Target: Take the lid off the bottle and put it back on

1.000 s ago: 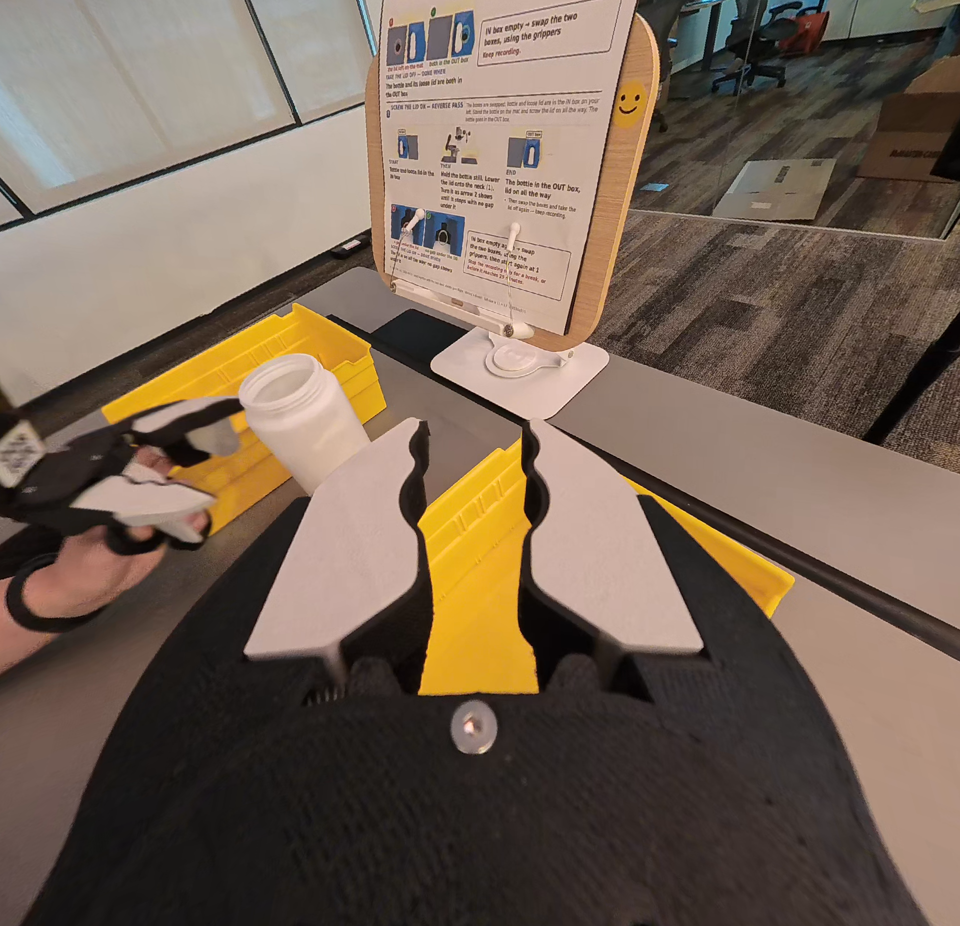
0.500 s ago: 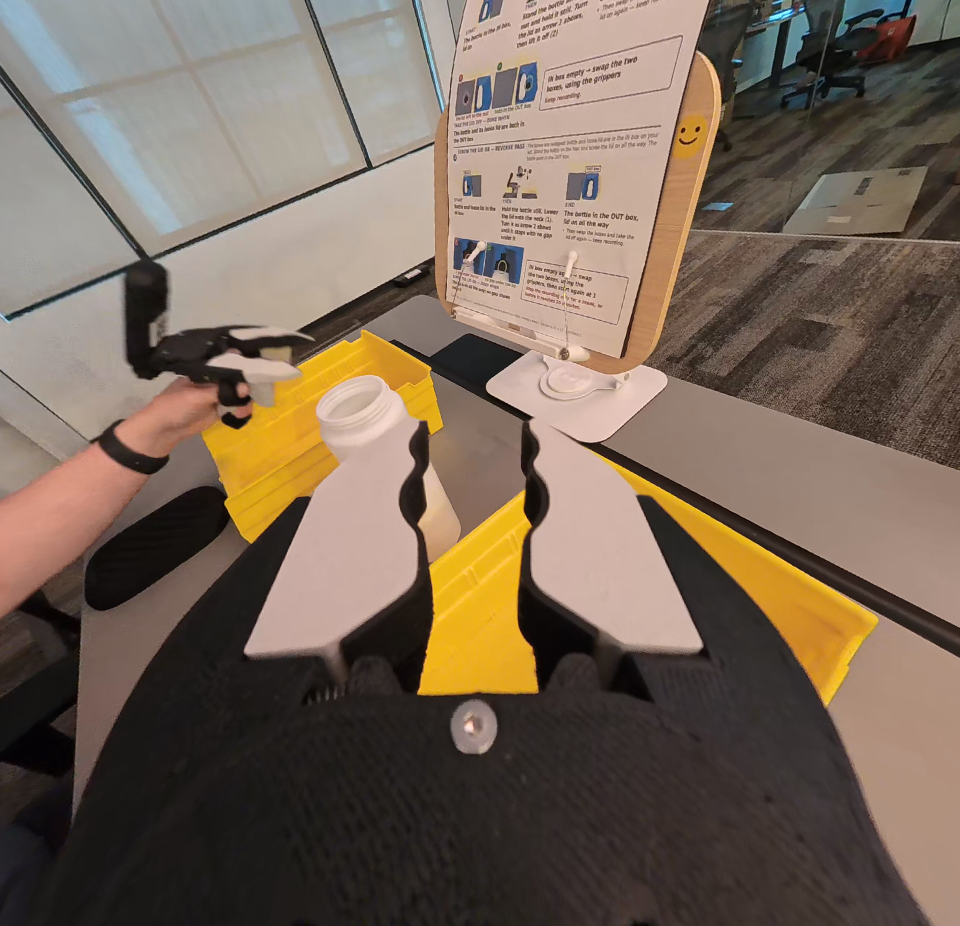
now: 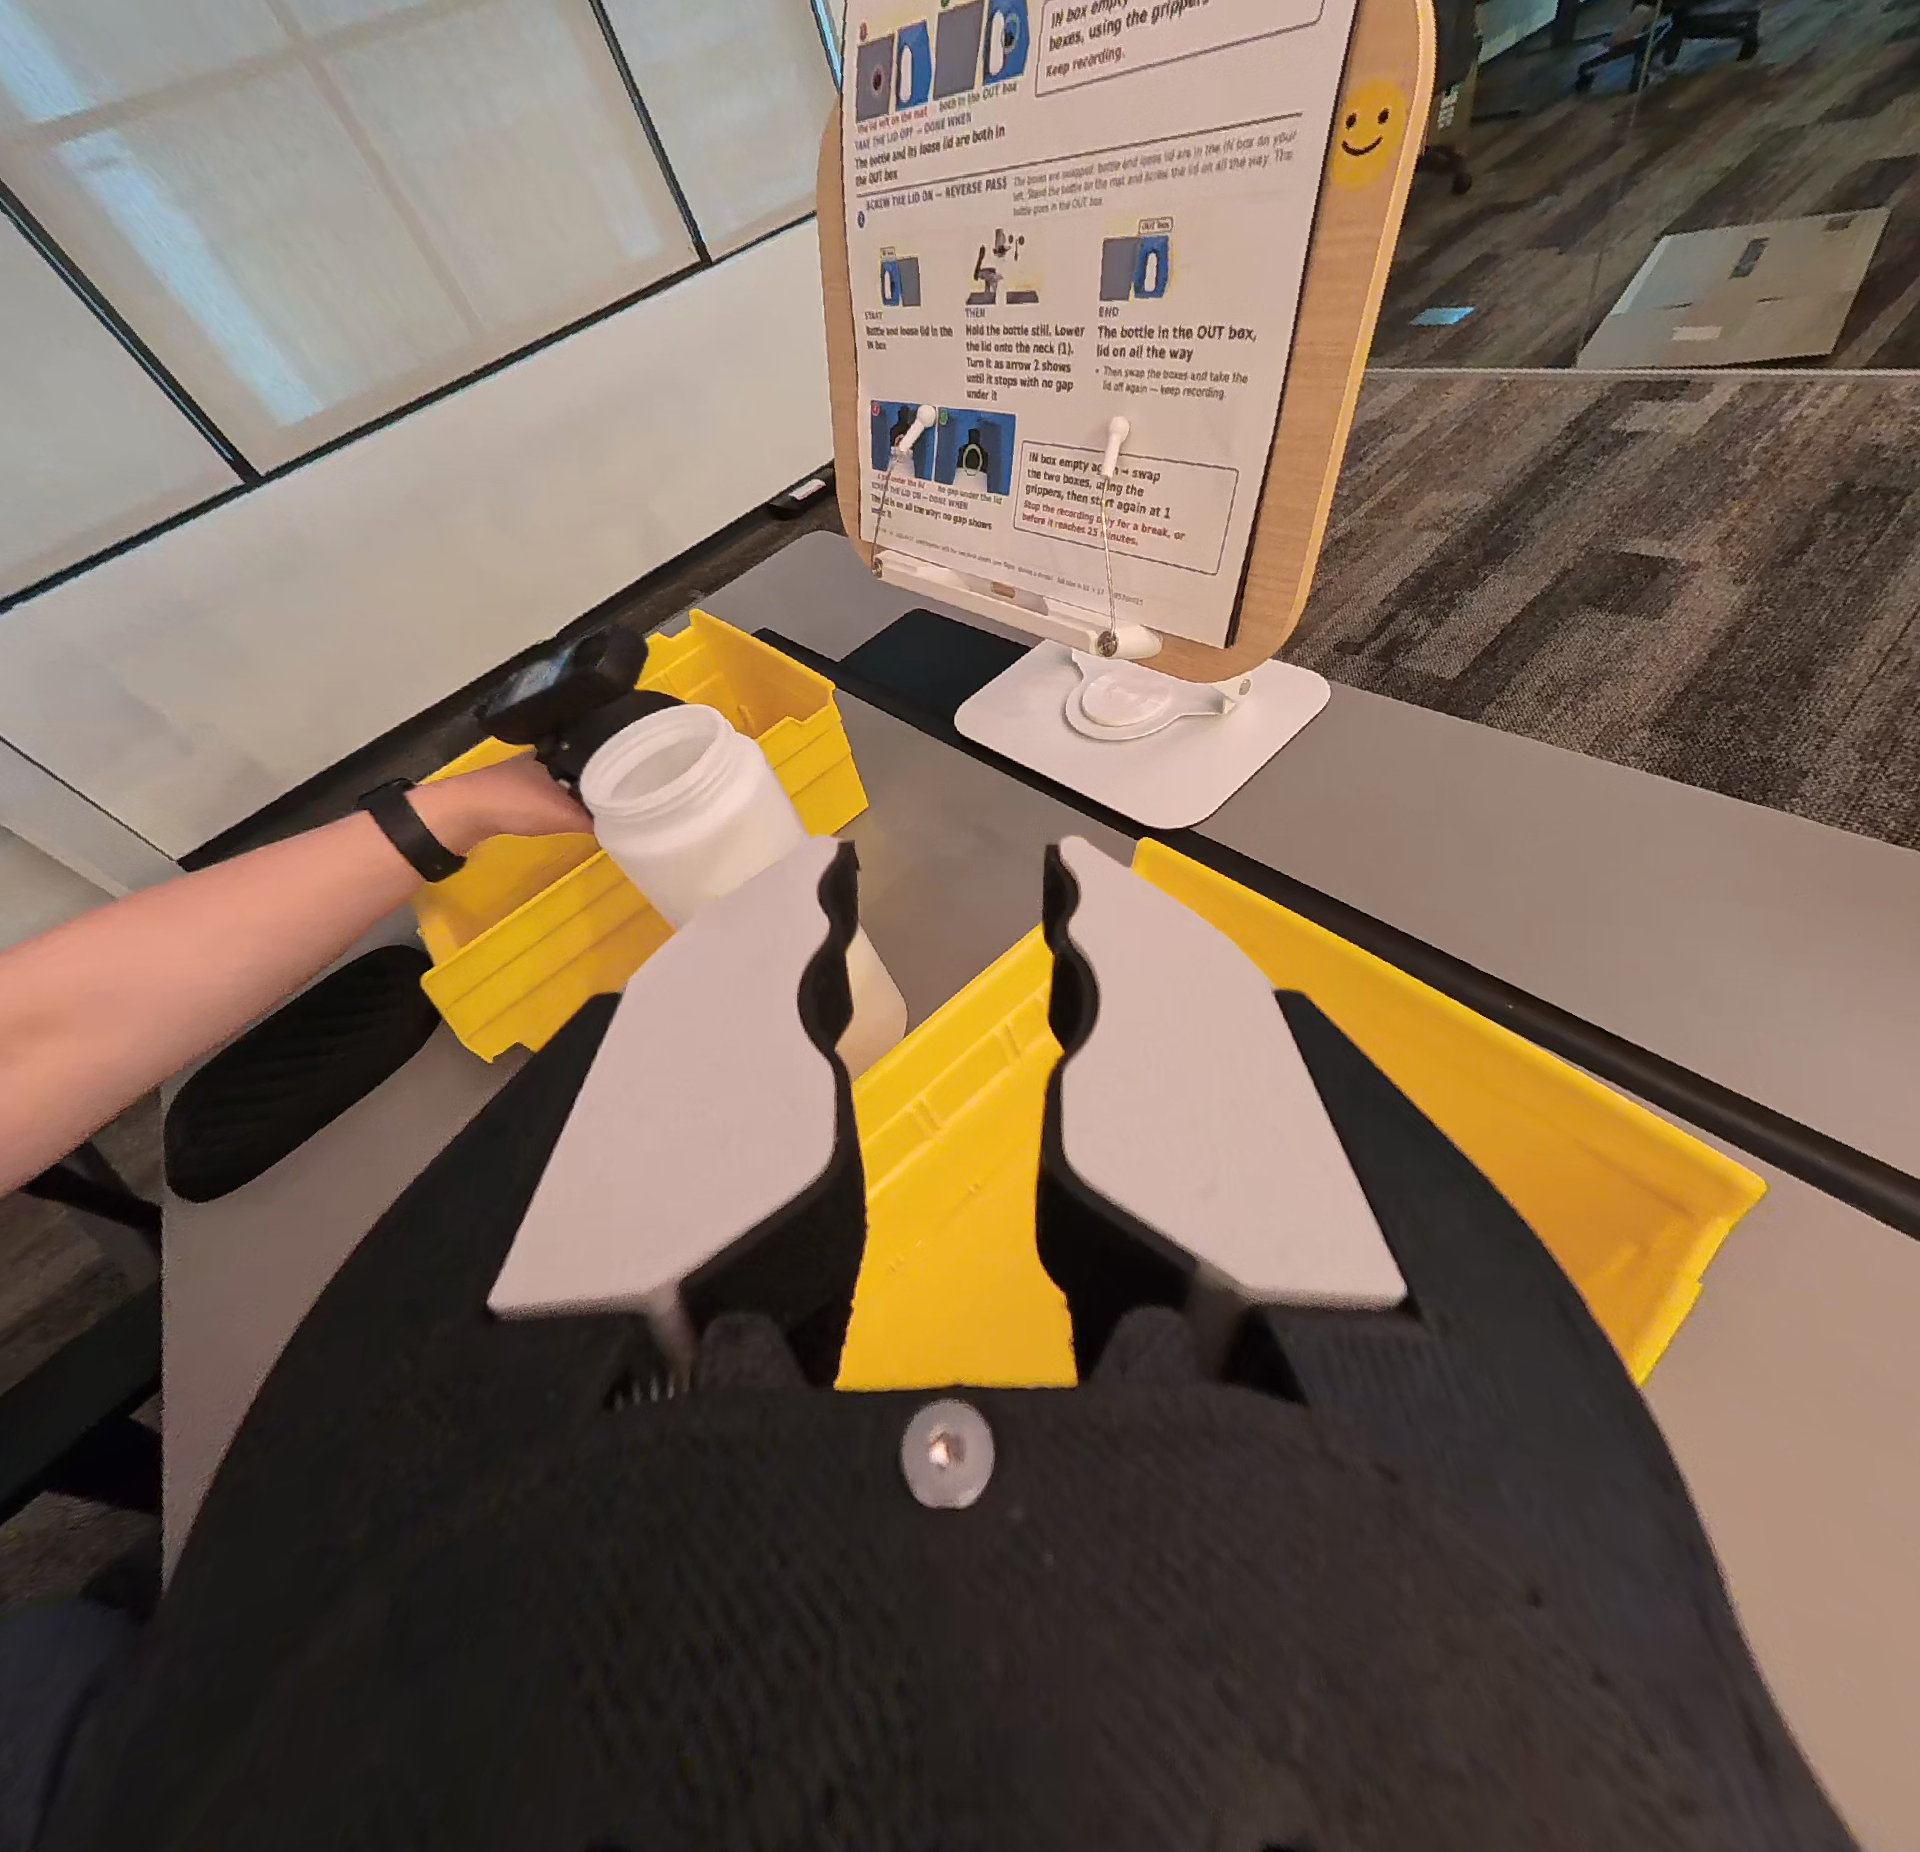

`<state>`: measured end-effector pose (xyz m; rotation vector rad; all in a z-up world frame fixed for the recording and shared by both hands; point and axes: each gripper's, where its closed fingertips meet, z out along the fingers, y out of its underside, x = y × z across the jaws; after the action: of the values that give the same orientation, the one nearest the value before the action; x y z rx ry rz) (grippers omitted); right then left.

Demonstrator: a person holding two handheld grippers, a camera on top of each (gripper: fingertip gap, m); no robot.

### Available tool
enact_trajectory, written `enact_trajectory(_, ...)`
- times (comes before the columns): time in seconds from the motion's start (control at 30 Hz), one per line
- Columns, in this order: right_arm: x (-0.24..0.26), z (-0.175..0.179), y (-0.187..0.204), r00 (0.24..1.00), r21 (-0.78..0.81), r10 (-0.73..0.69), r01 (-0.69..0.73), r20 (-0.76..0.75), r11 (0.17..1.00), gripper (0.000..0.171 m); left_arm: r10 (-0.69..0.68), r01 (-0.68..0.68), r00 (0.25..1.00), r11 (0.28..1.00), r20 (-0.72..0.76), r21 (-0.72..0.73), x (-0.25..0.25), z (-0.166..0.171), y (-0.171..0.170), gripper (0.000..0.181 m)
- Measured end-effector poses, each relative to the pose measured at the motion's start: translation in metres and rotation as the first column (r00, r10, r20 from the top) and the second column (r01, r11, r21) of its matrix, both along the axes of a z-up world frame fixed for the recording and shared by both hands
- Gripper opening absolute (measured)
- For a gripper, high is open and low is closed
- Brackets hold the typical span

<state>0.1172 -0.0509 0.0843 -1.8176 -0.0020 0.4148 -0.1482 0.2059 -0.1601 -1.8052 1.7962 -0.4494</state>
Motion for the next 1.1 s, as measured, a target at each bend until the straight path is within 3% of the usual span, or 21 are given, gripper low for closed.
enact_trajectory(0.33,-0.001,-0.005,0.002,1.000,-0.022,0.002,-0.001,0.018,1.000,0.035,0.132,-0.131,0.991,0.985,-0.001,-0.112,-0.002,0.007,0.008,0.071)
enact_trajectory(0.57,-0.020,0.014,-0.003,0.992,0.055,0.050,-0.057,0.115,0.997,0.035,0.128,-0.138,0.971,0.990,0.202,0.037,-0.024,0.089,0.001,0.071)
enact_trajectory(0.67,-0.047,0.028,-0.004,0.973,0.110,0.110,-0.134,0.201,0.985,0.035,0.009,-0.014,0.962,1.000,0.273,0.019,-0.028,0.134,-0.036,0.072)
enact_trajectory(0.8,-0.111,0.037,-0.004,0.914,0.137,0.269,-0.322,0.305,0.937,0.040,-0.237,0.233,0.936,0.971,0.262,0.045,-0.025,0.176,-0.107,0.071)
enact_trajectory(0.97,-0.212,0.025,-0.009,0.746,0.113,0.541,-0.621,0.387,0.776,0.056,-0.513,0.507,0.841,0.858,0.173,0.083,-0.016,0.199,-0.197,0.071)
enact_trajectory(1.1,-0.255,0.003,-0.005,0.664,0.040,0.602,-0.685,0.443,0.727,0.067,-0.605,0.598,0.781,0.796,0.154,0.094,-0.007,0.209,-0.238,0.071)
